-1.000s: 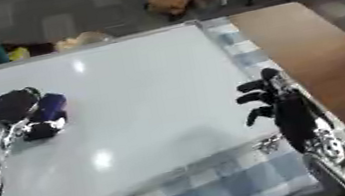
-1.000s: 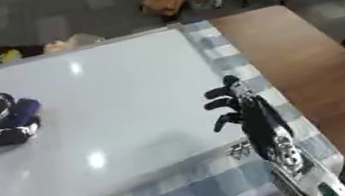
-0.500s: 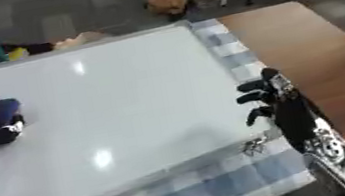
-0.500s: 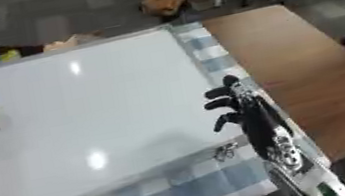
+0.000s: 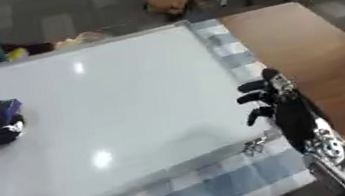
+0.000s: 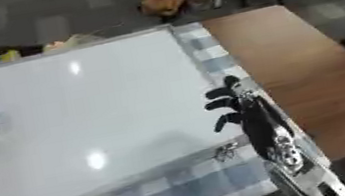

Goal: Wipe the whiteboard clean with a brush.

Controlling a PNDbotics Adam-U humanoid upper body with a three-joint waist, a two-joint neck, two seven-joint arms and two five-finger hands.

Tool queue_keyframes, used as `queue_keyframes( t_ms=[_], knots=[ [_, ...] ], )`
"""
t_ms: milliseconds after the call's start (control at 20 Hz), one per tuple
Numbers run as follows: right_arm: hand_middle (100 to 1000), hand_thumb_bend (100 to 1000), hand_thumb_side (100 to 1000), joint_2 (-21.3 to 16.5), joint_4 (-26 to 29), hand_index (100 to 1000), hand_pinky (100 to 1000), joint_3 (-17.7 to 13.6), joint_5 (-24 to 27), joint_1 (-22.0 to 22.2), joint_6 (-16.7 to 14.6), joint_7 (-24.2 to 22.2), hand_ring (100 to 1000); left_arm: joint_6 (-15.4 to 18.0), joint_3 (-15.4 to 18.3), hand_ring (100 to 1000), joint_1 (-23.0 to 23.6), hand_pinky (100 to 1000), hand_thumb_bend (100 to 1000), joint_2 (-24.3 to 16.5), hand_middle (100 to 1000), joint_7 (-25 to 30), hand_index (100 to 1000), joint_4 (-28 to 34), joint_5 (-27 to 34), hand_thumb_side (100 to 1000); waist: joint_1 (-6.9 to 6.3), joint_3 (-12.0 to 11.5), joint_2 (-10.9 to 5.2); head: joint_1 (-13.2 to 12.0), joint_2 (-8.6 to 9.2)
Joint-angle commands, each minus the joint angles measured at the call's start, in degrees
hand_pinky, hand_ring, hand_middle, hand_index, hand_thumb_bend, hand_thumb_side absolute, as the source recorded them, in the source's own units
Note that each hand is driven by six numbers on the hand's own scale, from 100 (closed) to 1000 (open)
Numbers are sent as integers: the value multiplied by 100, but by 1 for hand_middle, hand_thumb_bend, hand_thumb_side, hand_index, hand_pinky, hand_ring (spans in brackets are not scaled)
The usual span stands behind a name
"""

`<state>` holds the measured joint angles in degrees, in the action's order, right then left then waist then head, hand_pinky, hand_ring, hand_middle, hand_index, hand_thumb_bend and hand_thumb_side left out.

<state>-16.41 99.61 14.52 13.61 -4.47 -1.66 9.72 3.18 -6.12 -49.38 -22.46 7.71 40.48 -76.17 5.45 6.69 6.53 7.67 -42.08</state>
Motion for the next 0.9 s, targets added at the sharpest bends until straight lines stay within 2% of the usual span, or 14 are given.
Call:
queue_keyframes(
  t_ms=[50,650,900],
  knots=[
    [703,100,1000,-82,74,658,379,-24,-37,-35,-3,-14,687,276,-349,639,57,619,927,309,571,167,267,124,107,643,2,38,-6,-15,5],
    [703,100,1000,-80,88,658,379,-11,-27,-31,14,-33,688,1072,-1093,632,-23,622,910,507,565,659,271,1324,809,652,23,76,-26,-52,-11],
    [703,100,1000,-80,91,658,379,-12,-31,-27,19,-35,688,1136,-1243,635,0,622,908,505,567,871,270,1495,914,652,26,84,-33,-59,-8]
  ],
)
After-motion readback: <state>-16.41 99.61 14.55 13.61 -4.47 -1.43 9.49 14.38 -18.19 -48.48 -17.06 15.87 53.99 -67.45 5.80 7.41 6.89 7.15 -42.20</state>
